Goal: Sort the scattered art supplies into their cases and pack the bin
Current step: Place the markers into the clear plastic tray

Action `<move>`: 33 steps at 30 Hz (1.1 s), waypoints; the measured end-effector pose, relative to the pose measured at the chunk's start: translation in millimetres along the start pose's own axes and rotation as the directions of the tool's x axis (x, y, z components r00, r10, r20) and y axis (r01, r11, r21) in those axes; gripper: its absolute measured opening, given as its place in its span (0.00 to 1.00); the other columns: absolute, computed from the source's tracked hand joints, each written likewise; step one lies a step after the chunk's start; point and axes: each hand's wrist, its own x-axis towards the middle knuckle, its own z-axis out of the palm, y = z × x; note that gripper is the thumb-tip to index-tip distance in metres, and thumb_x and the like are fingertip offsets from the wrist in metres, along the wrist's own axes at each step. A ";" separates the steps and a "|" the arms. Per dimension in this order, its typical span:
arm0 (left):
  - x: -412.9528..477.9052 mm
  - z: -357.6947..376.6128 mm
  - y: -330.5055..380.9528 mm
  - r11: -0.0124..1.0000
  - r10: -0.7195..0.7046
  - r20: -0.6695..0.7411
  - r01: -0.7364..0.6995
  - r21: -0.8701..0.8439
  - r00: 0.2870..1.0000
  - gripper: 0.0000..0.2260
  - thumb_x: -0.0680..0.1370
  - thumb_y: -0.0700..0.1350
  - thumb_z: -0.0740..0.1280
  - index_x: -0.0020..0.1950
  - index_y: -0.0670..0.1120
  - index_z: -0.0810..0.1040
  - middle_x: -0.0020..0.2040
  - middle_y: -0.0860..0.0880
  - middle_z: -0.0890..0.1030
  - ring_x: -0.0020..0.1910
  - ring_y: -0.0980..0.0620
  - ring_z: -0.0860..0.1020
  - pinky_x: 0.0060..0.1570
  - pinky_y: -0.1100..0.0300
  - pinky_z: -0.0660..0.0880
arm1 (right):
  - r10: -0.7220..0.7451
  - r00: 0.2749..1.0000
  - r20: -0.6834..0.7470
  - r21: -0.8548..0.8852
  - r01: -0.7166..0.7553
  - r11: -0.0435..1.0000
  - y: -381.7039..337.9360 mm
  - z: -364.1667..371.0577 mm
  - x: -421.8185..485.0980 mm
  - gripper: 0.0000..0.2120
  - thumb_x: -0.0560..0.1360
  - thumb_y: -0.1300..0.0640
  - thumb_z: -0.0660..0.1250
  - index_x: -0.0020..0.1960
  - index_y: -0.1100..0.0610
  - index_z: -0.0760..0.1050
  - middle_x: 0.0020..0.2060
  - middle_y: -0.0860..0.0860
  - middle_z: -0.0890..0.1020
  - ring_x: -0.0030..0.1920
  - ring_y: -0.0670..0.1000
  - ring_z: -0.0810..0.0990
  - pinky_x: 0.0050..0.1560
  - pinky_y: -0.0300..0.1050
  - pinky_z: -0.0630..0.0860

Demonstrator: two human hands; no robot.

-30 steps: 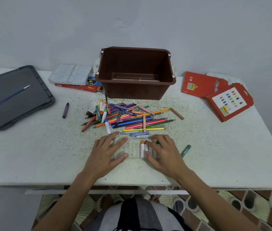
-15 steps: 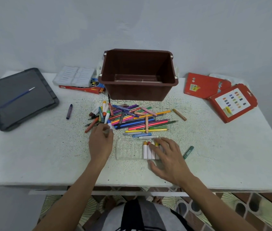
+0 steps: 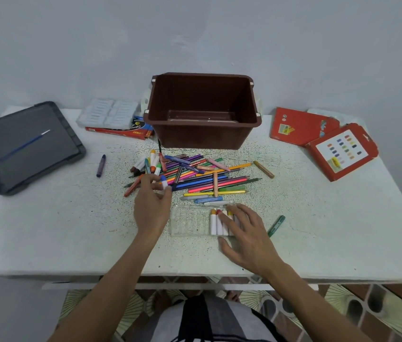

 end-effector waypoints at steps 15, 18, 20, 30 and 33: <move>-38.4 10.3 10.2 0.987 0.153 0.480 -0.159 -0.029 0.864 0.15 0.74 0.52 0.74 0.60 0.59 0.77 0.43 0.57 0.81 0.38 0.61 0.81 0.42 0.60 0.79 | 0.023 1.000 0.013 0.007 -0.023 1.000 -2.3 -0.5 0.0 0.26 0.77 0.44 0.64 0.71 0.56 0.72 0.69 0.56 0.73 0.71 0.61 0.67 0.67 0.61 0.68; -41.0 15.2 12.1 0.967 0.184 0.488 -0.246 0.064 0.853 0.15 0.75 0.53 0.73 0.61 0.57 0.77 0.42 0.60 0.80 0.40 0.61 0.81 0.42 0.56 0.80 | 0.031 0.999 0.013 0.013 -0.031 0.999 -2.2 -0.5 -0.4 0.26 0.77 0.44 0.65 0.71 0.55 0.72 0.68 0.56 0.73 0.71 0.60 0.67 0.67 0.60 0.68; -41.5 17.8 11.1 0.957 0.195 0.490 -0.274 0.096 0.850 0.16 0.75 0.54 0.73 0.62 0.57 0.77 0.42 0.60 0.81 0.40 0.61 0.81 0.42 0.57 0.80 | 0.034 0.999 0.015 0.011 -0.034 0.999 -2.5 -0.2 -0.9 0.26 0.77 0.44 0.64 0.71 0.55 0.72 0.68 0.56 0.73 0.71 0.60 0.67 0.67 0.60 0.68; -42.2 19.6 -5.2 0.802 0.350 0.580 -0.555 0.220 0.736 0.22 0.80 0.57 0.63 0.73 0.53 0.72 0.55 0.55 0.75 0.52 0.56 0.75 0.49 0.58 0.75 | 0.032 0.999 0.014 0.017 -0.033 0.999 -1.6 1.0 -0.9 0.26 0.77 0.44 0.65 0.71 0.55 0.72 0.68 0.56 0.73 0.71 0.60 0.67 0.68 0.59 0.67; -44.2 21.1 -11.4 0.793 0.405 0.580 -0.588 0.163 0.707 0.21 0.82 0.55 0.60 0.73 0.48 0.72 0.57 0.52 0.74 0.58 0.54 0.72 0.56 0.57 0.74 | 0.033 0.999 0.014 0.019 -0.033 0.999 -1.4 0.9 -0.4 0.26 0.77 0.43 0.64 0.71 0.55 0.72 0.68 0.56 0.73 0.71 0.60 0.67 0.68 0.59 0.67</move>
